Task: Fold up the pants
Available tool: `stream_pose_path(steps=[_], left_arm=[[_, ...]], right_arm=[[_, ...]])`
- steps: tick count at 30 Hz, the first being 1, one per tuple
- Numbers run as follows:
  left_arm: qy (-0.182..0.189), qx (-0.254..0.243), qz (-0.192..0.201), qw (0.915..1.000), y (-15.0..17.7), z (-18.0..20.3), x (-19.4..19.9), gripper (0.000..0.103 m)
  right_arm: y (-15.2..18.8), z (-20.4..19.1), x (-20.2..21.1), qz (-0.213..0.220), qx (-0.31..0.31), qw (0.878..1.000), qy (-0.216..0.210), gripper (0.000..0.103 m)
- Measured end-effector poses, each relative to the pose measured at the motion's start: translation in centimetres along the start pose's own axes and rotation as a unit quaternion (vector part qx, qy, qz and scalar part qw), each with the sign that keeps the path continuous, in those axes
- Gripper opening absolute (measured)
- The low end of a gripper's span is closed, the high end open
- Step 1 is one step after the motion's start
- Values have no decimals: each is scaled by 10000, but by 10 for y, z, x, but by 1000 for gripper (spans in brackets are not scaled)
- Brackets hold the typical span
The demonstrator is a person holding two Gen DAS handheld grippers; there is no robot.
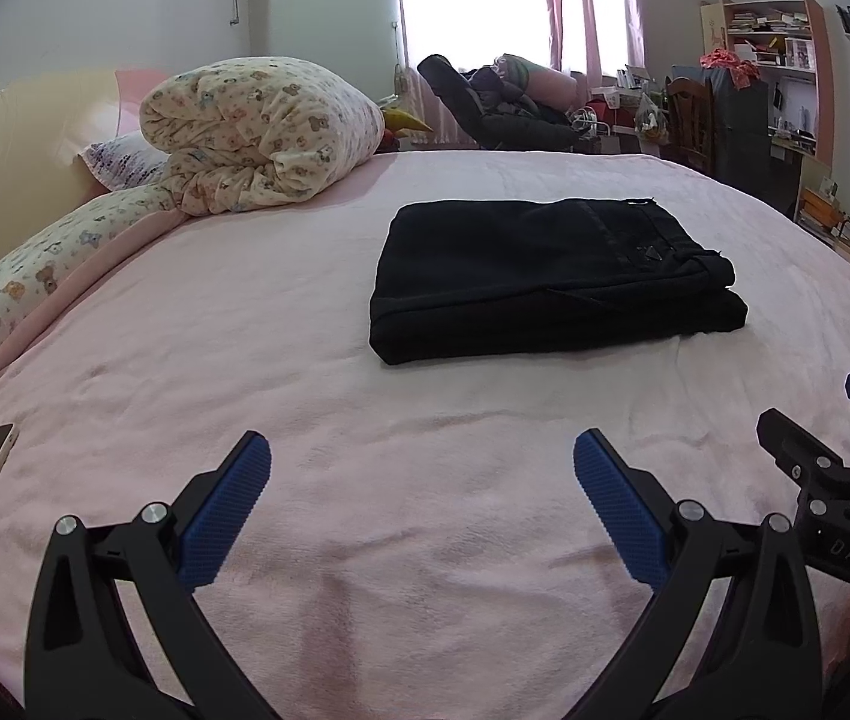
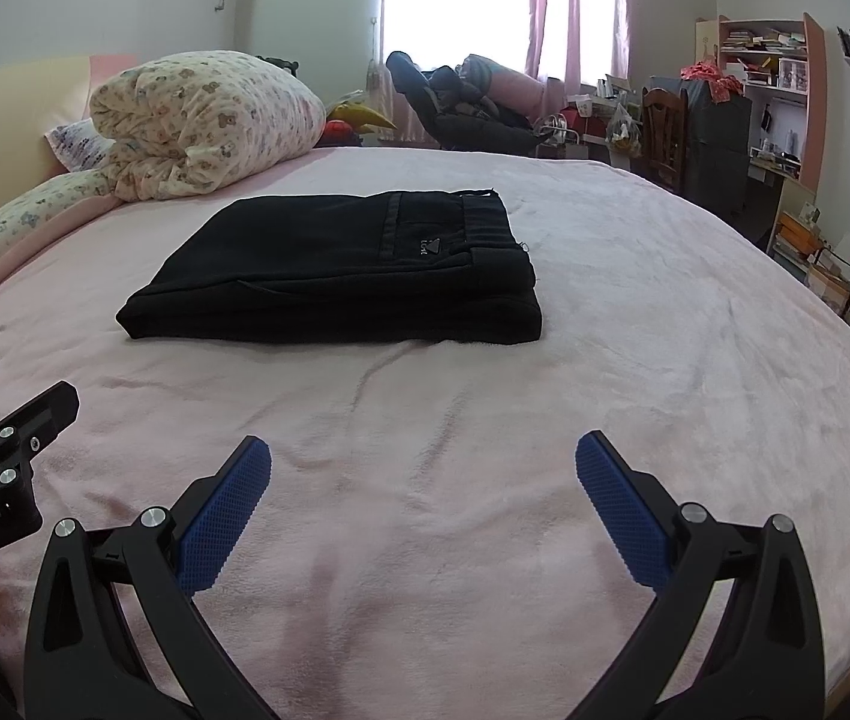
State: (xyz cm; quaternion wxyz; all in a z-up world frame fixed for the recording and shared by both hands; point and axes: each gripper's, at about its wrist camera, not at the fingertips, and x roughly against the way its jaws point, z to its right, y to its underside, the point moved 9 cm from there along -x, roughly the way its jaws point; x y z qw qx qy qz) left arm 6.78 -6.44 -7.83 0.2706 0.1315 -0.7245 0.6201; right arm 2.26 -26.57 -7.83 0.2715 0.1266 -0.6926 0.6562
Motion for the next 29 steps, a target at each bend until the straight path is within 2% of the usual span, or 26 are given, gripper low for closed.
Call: stream_pose_path(steps=[29], left_arm=[[-11, -135, -16, 9999, -1, 2, -1, 101]], right_arm=[[-1, 7, 0, -20, 19, 10000, -22, 102]])
